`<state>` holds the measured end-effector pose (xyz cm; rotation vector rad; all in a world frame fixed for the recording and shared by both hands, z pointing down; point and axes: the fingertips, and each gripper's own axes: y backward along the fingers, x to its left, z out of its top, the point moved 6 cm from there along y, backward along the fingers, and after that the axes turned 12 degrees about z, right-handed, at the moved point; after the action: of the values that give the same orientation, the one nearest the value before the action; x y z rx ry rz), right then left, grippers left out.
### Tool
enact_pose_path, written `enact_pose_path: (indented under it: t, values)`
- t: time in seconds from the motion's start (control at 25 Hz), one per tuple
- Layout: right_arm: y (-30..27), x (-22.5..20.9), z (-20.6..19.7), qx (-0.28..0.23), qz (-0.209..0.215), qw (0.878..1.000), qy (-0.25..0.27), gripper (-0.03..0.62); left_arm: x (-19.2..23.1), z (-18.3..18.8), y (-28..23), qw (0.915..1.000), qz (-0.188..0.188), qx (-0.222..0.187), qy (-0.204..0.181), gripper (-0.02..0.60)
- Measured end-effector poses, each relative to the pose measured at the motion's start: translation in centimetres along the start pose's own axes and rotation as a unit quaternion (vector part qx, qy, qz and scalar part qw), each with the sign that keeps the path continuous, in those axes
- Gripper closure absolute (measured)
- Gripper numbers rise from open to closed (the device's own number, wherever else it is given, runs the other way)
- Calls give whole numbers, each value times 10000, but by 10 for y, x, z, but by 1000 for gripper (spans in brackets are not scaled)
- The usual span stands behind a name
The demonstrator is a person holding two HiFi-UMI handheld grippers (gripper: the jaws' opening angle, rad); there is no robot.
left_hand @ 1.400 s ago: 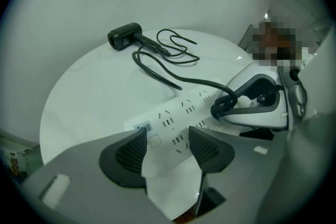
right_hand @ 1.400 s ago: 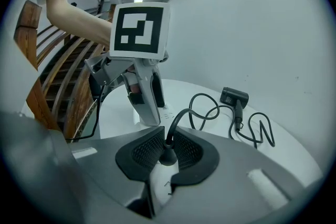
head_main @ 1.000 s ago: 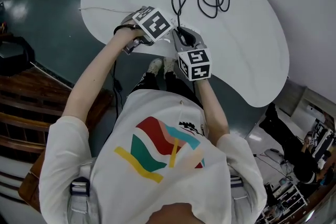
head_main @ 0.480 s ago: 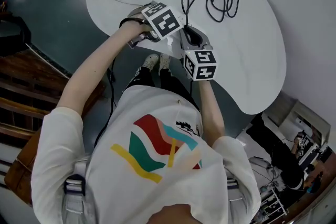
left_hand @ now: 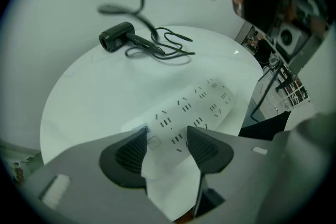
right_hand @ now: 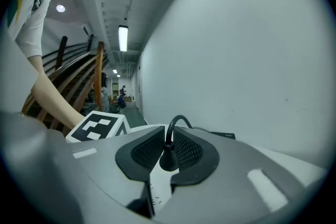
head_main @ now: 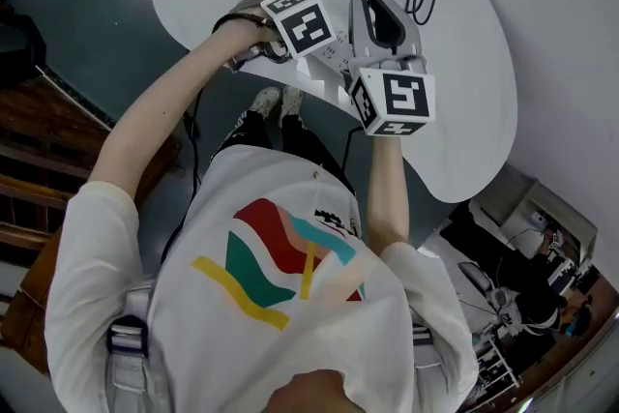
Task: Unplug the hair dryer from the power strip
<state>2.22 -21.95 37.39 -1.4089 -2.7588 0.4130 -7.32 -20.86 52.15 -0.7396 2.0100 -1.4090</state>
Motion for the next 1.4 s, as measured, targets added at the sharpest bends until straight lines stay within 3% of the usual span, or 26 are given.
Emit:
enact_pose_path:
  t: [0.12, 0.36, 0.72, 0.96, 1.4]
  values:
    - [5, -4, 4, 106, 197, 9997, -27, 528, -3, -7, 1, 9999, -23, 142, 62, 347]
    - [19, -9, -18, 297, 41, 9994, -187, 528, -2, -2, 1, 10000, -4, 23, 56, 348]
    - [26, -14, -17, 447, -57, 9990, 58, 528, -1, -1, -1, 9999, 9, 72, 80, 350]
    - [26, -31, -36, 1207, -392, 9895, 695, 528, 1, -3, 2, 9999, 14, 110, 43, 348]
    - [47, -60, -90, 1899, -755, 9781, 385, 528, 1, -4, 1, 10000, 0, 89, 45, 347]
